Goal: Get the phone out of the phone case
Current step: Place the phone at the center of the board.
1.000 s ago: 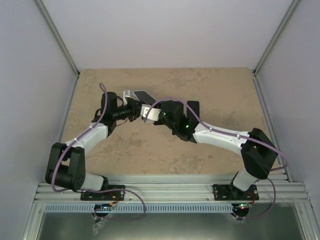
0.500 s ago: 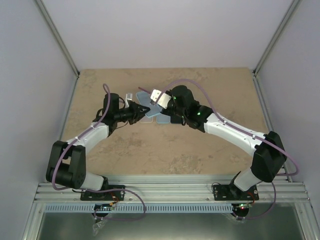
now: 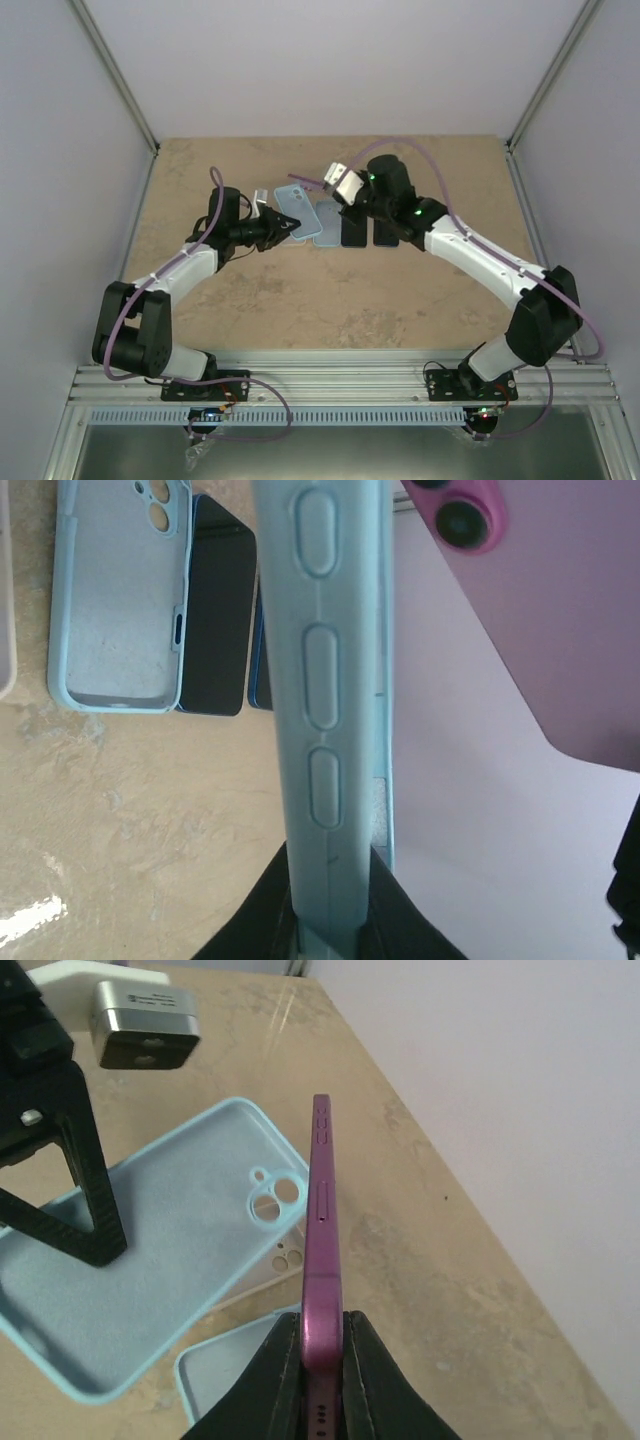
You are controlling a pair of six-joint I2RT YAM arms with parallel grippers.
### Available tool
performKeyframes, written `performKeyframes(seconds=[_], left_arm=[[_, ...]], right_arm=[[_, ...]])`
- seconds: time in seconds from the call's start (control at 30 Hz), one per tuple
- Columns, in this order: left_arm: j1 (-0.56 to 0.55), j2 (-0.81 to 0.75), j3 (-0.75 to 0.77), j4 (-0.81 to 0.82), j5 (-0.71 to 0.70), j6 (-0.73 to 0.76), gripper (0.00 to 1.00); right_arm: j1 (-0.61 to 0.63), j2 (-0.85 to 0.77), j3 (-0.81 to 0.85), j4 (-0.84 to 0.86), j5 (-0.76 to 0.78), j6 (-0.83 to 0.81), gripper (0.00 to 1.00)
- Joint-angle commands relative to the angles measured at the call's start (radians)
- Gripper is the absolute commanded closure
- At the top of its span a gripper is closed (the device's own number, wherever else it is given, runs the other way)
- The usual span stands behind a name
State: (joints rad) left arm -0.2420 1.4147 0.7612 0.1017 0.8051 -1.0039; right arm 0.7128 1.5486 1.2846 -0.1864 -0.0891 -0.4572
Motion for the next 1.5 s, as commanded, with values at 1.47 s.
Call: performKeyframes(seconds=[1.47], left_arm=[[0.000,0.003,0.123,-0.128,-0.117,0.198,1.00]], right_arm=[[-0.479,-0.328,-0.755,0.497,0.180,-0.714,0.99]])
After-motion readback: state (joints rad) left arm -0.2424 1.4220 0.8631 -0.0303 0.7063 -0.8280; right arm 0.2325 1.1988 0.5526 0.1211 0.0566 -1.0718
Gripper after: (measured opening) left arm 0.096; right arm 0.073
